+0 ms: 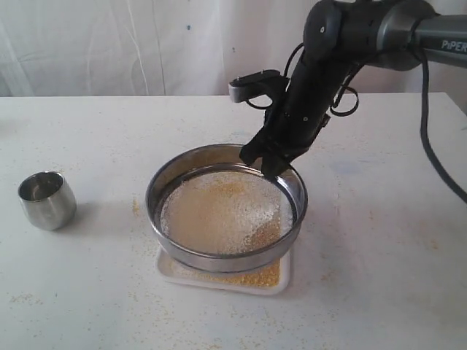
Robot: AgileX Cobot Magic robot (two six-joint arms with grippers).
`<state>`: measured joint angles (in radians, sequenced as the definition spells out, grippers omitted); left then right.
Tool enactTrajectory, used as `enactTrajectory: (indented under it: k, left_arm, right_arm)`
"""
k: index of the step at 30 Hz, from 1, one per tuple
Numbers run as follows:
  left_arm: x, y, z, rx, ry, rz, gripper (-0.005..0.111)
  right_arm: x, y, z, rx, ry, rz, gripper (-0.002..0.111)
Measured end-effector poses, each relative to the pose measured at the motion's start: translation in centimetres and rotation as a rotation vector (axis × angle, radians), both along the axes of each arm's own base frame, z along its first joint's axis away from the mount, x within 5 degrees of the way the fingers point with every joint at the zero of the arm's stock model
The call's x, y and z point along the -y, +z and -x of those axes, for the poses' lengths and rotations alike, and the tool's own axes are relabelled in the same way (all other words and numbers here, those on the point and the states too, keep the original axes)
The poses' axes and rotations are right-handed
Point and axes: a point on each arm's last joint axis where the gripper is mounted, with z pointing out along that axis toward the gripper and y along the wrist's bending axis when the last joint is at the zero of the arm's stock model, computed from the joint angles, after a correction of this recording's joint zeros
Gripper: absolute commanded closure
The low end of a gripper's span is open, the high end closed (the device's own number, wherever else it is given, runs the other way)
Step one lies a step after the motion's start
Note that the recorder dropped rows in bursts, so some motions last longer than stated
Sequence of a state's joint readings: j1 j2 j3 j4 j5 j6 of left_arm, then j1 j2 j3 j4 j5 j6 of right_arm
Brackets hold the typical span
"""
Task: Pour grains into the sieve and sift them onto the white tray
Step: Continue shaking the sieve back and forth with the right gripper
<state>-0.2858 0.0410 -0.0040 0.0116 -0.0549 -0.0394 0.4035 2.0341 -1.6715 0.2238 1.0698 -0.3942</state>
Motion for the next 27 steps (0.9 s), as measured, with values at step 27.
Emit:
enactTrajectory:
  k: [27]
  left_arm:
    - [0.0,0.0,0.0,0.000,0.000,0.000,0.107]
  right_arm:
    - [0.8,0.2,-0.2,0.083,-0.084,0.096,0.108]
